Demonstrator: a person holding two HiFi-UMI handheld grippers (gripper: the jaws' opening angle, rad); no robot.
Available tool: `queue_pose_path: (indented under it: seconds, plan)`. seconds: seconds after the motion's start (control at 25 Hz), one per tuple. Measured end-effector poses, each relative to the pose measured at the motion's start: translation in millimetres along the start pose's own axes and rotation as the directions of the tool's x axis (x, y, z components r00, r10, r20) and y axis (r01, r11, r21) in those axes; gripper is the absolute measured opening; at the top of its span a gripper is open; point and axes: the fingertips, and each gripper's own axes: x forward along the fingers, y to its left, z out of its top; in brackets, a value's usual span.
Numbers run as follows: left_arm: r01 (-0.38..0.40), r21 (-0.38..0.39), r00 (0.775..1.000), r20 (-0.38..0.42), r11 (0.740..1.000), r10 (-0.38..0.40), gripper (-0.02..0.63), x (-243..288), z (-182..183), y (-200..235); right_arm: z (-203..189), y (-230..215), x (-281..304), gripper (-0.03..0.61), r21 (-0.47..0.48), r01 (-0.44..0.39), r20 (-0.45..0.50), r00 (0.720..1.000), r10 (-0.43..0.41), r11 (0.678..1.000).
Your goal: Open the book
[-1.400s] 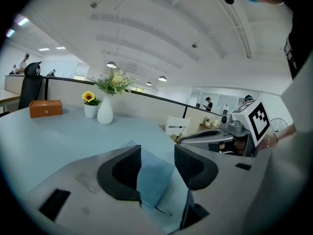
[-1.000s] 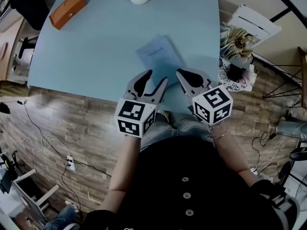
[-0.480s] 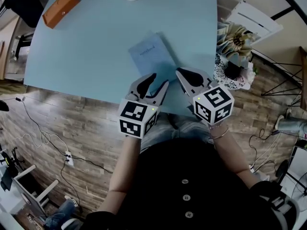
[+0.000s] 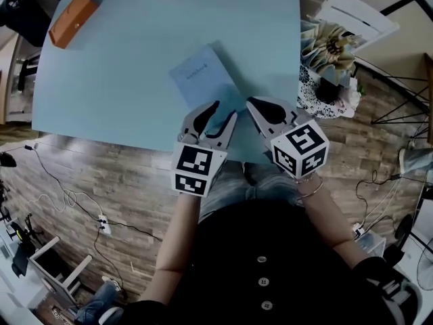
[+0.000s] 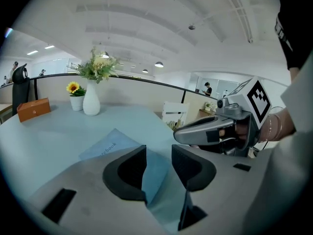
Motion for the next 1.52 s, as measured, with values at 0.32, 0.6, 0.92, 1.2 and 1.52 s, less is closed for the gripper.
queue_pose_path:
  seconds: [0.32,0.6,0.92,1.2,1.52]
  plan:
    - [0.032,0.041,0.996,-0.086,0.999,-0.028,0.152,25,-11,-13,-17,-25,-9,0.002,0.054,0.037,-0.013,0.999,-0.037,0.998]
    - [0.073,0.069,0.987,-0.147,0.995,-0.062,0.152,42,-23,-25,-29,-42,-18,0.002,0.101,0.077,-0.013,0.997,-0.076,0.992]
    - [0.09,0.122,0.974,-0.216,0.988,-0.062,0.15,58,-38,-27,-47,-49,-24,0.002,0.153,0.099,-0.015,0.995,-0.098,0.983]
    - [0.095,0.177,0.963,-0.266,0.98,-0.045,0.124,75,-44,-28,-57,-55,-27,0.002,0.166,0.106,-0.022,0.994,-0.103,0.98]
    - [0.082,0.22,0.94,-0.341,0.972,-0.002,0.124,85,-63,-31,-70,-58,-25,0.002,0.18,0.101,-0.033,0.995,-0.097,0.978]
